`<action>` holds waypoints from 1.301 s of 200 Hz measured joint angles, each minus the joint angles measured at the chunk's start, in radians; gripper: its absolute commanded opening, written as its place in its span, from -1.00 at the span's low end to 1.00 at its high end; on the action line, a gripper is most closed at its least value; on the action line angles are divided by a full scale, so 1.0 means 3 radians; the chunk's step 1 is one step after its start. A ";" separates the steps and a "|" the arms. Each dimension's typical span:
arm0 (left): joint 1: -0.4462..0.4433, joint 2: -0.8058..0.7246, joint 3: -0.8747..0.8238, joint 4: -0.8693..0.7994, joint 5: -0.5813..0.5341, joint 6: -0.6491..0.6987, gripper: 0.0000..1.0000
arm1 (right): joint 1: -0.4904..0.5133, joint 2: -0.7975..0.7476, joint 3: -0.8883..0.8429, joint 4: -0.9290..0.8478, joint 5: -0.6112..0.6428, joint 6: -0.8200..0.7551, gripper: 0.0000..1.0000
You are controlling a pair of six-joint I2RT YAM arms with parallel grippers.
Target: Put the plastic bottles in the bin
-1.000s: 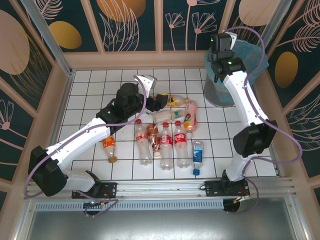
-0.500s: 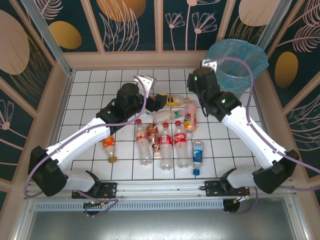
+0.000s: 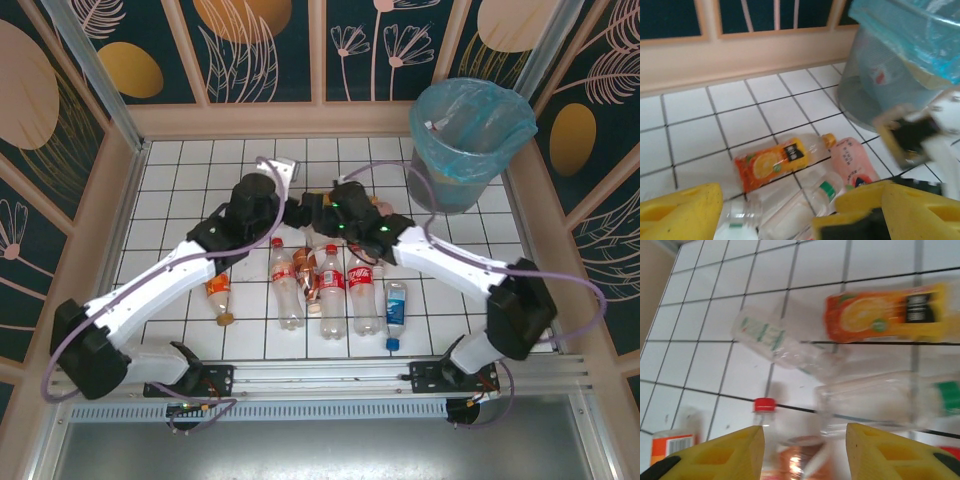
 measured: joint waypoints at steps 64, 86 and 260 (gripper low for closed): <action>0.0000 -0.1231 -0.0927 -0.0665 -0.0654 -0.0720 0.63 | 0.0224 0.1605 0.1775 -0.0624 -0.0381 -0.0108 -0.06; 0.0000 -0.1462 -0.1118 -0.0866 -0.0748 -0.0900 0.63 | 0.0229 0.1949 0.2122 -0.0867 -0.0479 -0.0168 -0.06; 0.0000 -0.1764 -0.1513 -0.0956 -0.0825 -0.0974 0.65 | 0.0229 0.2668 0.2829 -0.1774 -0.0580 -0.0280 -0.03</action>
